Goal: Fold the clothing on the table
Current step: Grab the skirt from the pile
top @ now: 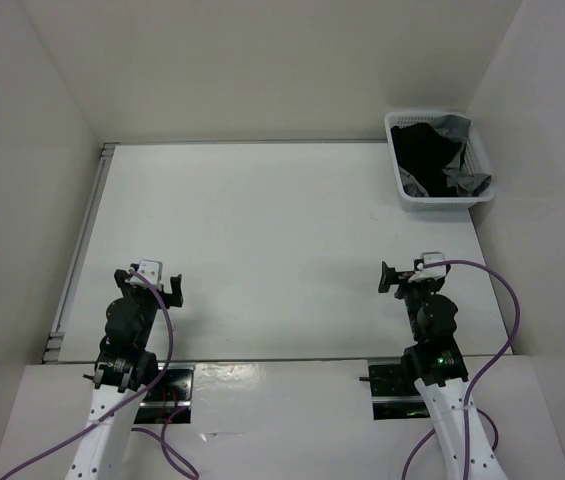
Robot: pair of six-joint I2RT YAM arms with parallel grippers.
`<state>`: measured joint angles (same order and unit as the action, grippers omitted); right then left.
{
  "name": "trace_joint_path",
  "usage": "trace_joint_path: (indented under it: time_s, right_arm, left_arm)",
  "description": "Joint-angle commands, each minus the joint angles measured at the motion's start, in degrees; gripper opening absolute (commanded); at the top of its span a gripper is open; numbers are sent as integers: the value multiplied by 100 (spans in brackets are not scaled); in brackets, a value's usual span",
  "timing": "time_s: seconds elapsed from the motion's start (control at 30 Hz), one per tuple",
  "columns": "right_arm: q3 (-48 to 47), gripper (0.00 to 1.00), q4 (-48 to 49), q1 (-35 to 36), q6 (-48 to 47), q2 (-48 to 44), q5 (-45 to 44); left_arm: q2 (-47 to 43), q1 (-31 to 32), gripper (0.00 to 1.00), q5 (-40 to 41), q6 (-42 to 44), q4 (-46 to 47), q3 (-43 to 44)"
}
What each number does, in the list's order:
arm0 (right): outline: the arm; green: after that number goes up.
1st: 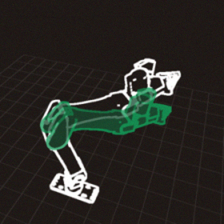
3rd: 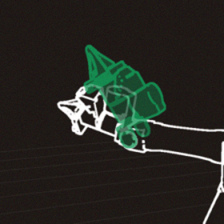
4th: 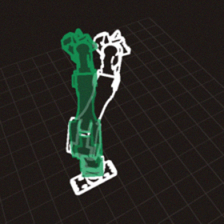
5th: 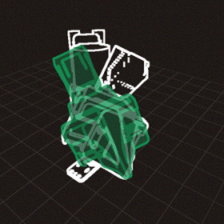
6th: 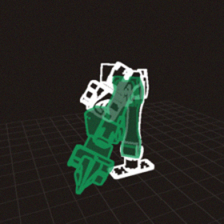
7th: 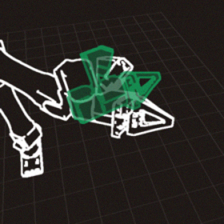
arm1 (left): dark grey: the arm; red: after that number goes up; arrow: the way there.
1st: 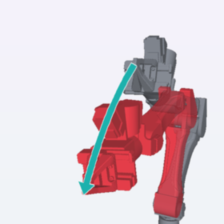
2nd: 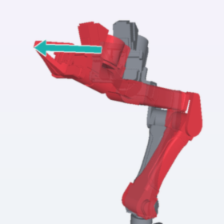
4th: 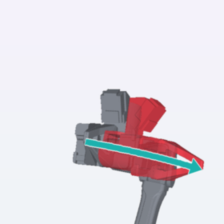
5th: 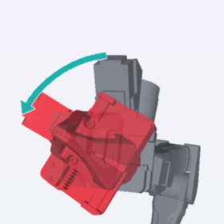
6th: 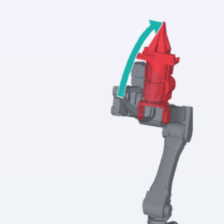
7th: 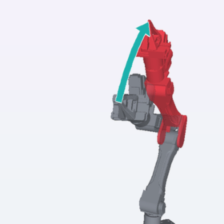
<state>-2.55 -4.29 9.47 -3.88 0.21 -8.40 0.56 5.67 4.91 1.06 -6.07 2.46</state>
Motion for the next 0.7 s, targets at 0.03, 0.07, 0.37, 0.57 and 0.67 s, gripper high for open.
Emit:
trace_joint_path:
  time_s: [0.03,0.07,0.37,0.57,0.67]
  right_arm:
    - [290,98,104,-25,63,-469,-100]
    - [290,98,104,-25,63,-469,-100]
    - [290,98,104,-25,63,-469,-100]
    - [-88,98,629,-25,-96,-469,227]
    - [-509,98,1473,-25,201,-469,-308]
  left_arm:
    - [-680,22,100,72,-106,123,-228]
    - [-680,22,100,72,-106,123,-228]
    - [-680,22,100,72,-106,123,-228]
    - [-680,22,100,72,-106,123,-228]
    - [-680,22,100,72,-106,123,-228]
